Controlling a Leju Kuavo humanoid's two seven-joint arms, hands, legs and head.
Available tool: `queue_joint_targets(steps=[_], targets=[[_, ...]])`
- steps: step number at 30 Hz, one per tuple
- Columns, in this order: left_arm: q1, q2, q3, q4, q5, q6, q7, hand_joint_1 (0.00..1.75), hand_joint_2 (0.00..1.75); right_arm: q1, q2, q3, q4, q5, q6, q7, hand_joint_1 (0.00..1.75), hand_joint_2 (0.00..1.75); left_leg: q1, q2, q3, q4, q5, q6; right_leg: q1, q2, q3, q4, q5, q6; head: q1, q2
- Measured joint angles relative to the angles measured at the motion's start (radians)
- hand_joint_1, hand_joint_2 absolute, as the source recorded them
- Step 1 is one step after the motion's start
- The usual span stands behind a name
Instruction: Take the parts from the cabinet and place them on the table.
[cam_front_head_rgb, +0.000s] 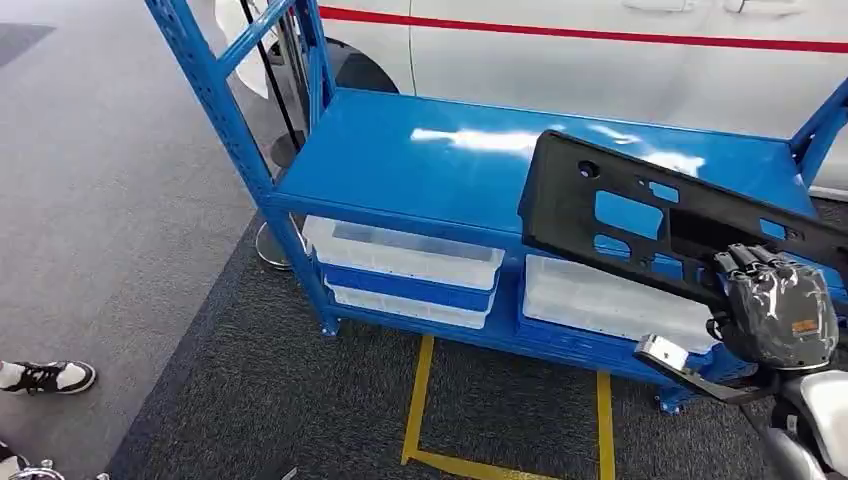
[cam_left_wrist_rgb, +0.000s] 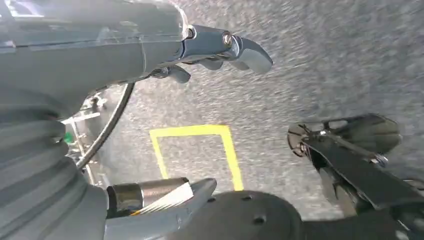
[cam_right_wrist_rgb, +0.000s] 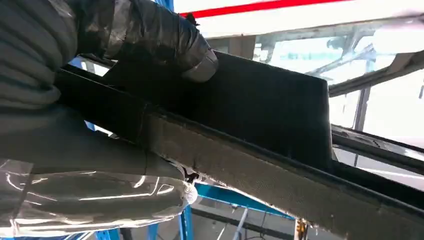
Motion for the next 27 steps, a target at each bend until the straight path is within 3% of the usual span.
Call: queue_joint_targets(steps=[1,2,3,6,7,9,11,12,13,14,16,17,18,19,21,22,23,24,25,26,27], targets=[[-0.001,0.0,-0.004,0.0,0.0,0.0,0.005,0.0,1.75,0.0,0.0,-0.002,0.0,0.0,0.0,0.0,1.75,1.75,0.0,0.0,0.066,-0.082,0.023,0.006,0.0,0.001,-0.013,0.001,0.01,0.004,0.0,0.0],[-0.002,0.002,-0.006,0.0,0.0,-0.001,0.009,0.0,1.75,0.0,0.0,-0.006,0.0,0.0,0.0,0.0,1.75,1.75,-0.001,-0.001,0.137,-0.174,0.013,0.015,0.001,0.001,-0.019,0.001,0.021,0.007,0.0,0.0],[-0.004,0.005,-0.008,0.0,0.0,-0.002,0.012,0.0,1.75,0.0,0.0,-0.011,0.0,0.0,0.0,0.0,1.75,1.75,-0.007,-0.001,0.198,-0.27,-0.029,0.021,0.004,0.001,-0.024,0.002,0.029,0.014,0.0,0.0],[-0.007,0.008,-0.012,0.001,0.004,-0.008,0.024,0.0,1.75,-0.004,-0.002,-0.014,0.0,0.0,0.001,0.0,1.75,1.75,-0.015,-0.003,0.181,-0.28,-0.009,0.033,-0.004,-0.003,-0.02,-0.02,0.066,0.034,-0.001,0.0],[-0.007,0.008,-0.013,0.002,0.005,-0.009,0.026,0.0,1.75,-0.003,-0.002,-0.014,0.001,0.0,0.002,0.0,1.75,1.75,-0.012,-0.002,0.175,-0.294,0.01,0.043,0.002,-0.002,-0.02,-0.029,0.079,0.044,0.0,0.0],[-0.009,0.007,-0.013,0.002,0.006,-0.009,0.03,0.0,1.75,-0.005,-0.007,-0.014,0.003,0.0,0.003,0.0,1.75,1.75,-0.006,0.007,0.158,-0.307,0.044,0.066,0.0,0.003,-0.045,0.017,-0.007,0.042,0.002,0.0],[-0.008,0.007,-0.013,0.003,0.01,-0.009,0.032,0.0,1.75,-0.006,-0.008,-0.015,0.006,0.0,0.003,0.0,1.75,1.75,-0.008,0.007,0.121,-0.305,0.073,0.07,0.0,0.004,-0.078,0.164,-0.135,0.045,0.003,0.0],[-0.008,0.007,-0.013,0.003,0.016,-0.009,0.033,0.0,1.75,-0.006,-0.008,-0.015,0.009,0.0,0.003,0.0,1.75,1.75,-0.01,0.008,0.102,-0.303,0.086,0.07,-0.001,0.004,-0.089,0.234,-0.164,0.048,0.003,0.0],[-0.008,0.007,-0.013,0.003,0.018,-0.01,0.033,0.0,1.75,-0.005,-0.008,-0.015,0.011,0.0,0.005,0.0,1.75,1.75,-0.01,0.008,0.08,-0.298,0.099,0.068,0.0,0.005,-0.085,0.277,-0.157,0.049,0.003,0.0],[-0.008,0.006,-0.013,0.003,0.018,-0.011,0.033,0.0,1.75,-0.004,-0.008,-0.015,0.012,0.0,0.005,0.0,1.75,1.75,-0.01,0.008,0.061,-0.292,0.109,0.067,0.0,0.005,-0.066,0.277,-0.129,0.05,0.003,0.0],[-0.008,0.005,-0.013,0.003,0.02,-0.011,0.033,0.0,1.75,-0.005,-0.009,-0.017,0.012,-0.001,0.008,0.003,1.75,1.75,-0.01,0.007,0.023,-0.276,0.125,0.062,-0.001,0.004,0.03,0.176,-0.066,0.048,0.003,0.0],[-0.008,0.005,-0.013,0.003,0.021,-0.011,0.033,0.0,1.75,-0.006,-0.011,-0.018,0.011,-0.002,0.008,0.005,1.75,1.75,-0.01,0.007,0.007,-0.266,0.133,0.059,-0.001,0.004,0.098,0.092,-0.068,0.044,0.003,0.0],[-0.008,0.005,-0.013,0.003,0.021,-0.011,0.033,0.0,1.75,-0.009,-0.014,-0.019,0.011,-0.002,0.009,0.006,1.75,1.75,-0.014,0.006,-0.007,-0.255,0.139,0.053,0.005,0.005,0.16,-0.001,-0.121,0.038,0.003,0.0],[-0.007,0.004,-0.013,0.003,0.021,-0.012,0.032,0.0,1.75,-0.005,-0.016,-0.022,0.01,-0.004,0.01,0.008,1.75,1.75,-0.014,0.005,-0.007,-0.254,0.147,0.047,0.009,0.004,0.163,-0.014,-0.123,0.032,-0.005,0.001],[-0.006,0.003,-0.014,0.003,0.021,-0.013,0.031,0.0,1.75,-0.01,-0.018,-0.024,0.01,-0.01,0.017,0.01,1.75,1.75,-0.012,0.005,-0.01,-0.26,0.168,0.035,0.013,0.005,0.152,-0.018,-0.111,0.021,0.002,0.001],[-0.003,0.003,-0.016,0.004,0.021,-0.014,0.031,0.0,1.75,-0.009,-0.018,-0.025,0.01,-0.013,0.022,0.011,1.75,1.75,-0.018,0.002,-0.013,-0.266,0.18,0.028,0.008,0.004,0.141,-0.024,-0.098,0.012,0.002,0.0],[-0.004,0.004,-0.018,0.007,0.021,-0.014,0.031,0.0,1.75,-0.01,-0.019,-0.025,0.01,-0.014,0.025,0.01,1.75,1.75,-0.012,0.001,-0.022,-0.257,0.168,0.023,0.0,-0.001,0.13,-0.03,-0.08,0.007,0.003,0.0],[-0.003,0.002,-0.021,0.007,0.021,-0.014,0.028,0.0,1.75,-0.009,-0.018,-0.026,0.01,-0.016,0.029,0.011,1.75,1.75,-0.011,-0.001,-0.038,-0.229,0.108,0.015,-0.001,-0.001,0.117,-0.032,-0.066,-0.005,-0.001,0.0],[-0.003,0.001,-0.023,0.007,0.021,-0.015,0.026,0.0,1.75,-0.009,-0.018,-0.027,0.01,-0.018,0.031,0.011,1.75,1.75,-0.007,0.0,-0.052,-0.174,0.04,0.008,-0.002,-0.002,0.101,-0.032,-0.053,-0.009,-0.001,0.0],[-0.003,0.001,-0.025,0.008,0.021,-0.015,0.025,0.0,1.75,-0.007,-0.018,-0.029,0.01,-0.019,0.033,0.012,1.75,1.75,-0.002,0.0,-0.066,-0.103,-0.019,0.002,-0.002,-0.002,0.085,-0.031,-0.04,-0.009,-0.002,0.0],[-0.003,0.001,-0.029,0.008,0.021,-0.015,0.024,0.0,1.75,-0.006,-0.019,-0.032,0.01,-0.02,0.034,0.012,1.75,1.75,0.001,0.0,-0.077,-0.027,-0.06,-0.004,-0.001,-0.002,0.067,-0.03,-0.026,-0.008,-0.002,0.0]])
